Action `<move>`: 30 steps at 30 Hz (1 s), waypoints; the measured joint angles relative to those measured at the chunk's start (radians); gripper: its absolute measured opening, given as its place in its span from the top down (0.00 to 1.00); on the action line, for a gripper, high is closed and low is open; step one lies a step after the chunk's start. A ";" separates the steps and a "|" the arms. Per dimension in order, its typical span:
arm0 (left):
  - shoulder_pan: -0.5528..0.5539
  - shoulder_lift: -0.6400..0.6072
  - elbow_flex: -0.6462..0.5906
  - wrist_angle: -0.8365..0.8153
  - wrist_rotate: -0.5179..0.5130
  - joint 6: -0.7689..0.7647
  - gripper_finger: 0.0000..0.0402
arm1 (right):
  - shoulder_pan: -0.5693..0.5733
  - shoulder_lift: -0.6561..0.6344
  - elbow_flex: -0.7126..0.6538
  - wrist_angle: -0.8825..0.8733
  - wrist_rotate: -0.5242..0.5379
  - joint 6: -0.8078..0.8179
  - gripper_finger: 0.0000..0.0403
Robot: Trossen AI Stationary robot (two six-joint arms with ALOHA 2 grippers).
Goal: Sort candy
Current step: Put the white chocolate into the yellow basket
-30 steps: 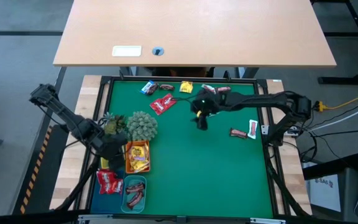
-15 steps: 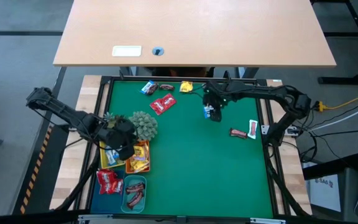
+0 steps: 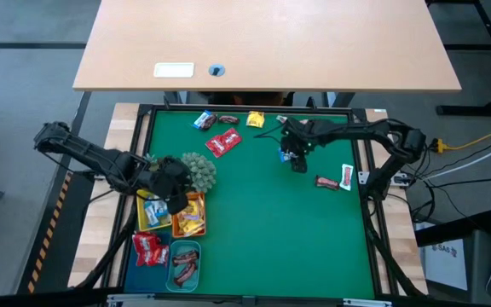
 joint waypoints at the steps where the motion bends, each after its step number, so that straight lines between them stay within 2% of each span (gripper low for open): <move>1: 0.002 0.000 0.000 0.000 0.000 0.000 0.74 | 0.000 0.000 -0.006 0.017 0.005 -0.001 0.37; 19: 0.009 0.000 0.000 0.002 0.002 0.000 0.74 | 0.000 0.016 -0.058 0.077 0.009 -0.025 0.37; 30: 0.009 0.000 0.000 0.014 0.001 0.000 0.74 | 0.000 0.018 -0.058 0.067 -0.040 -0.029 0.39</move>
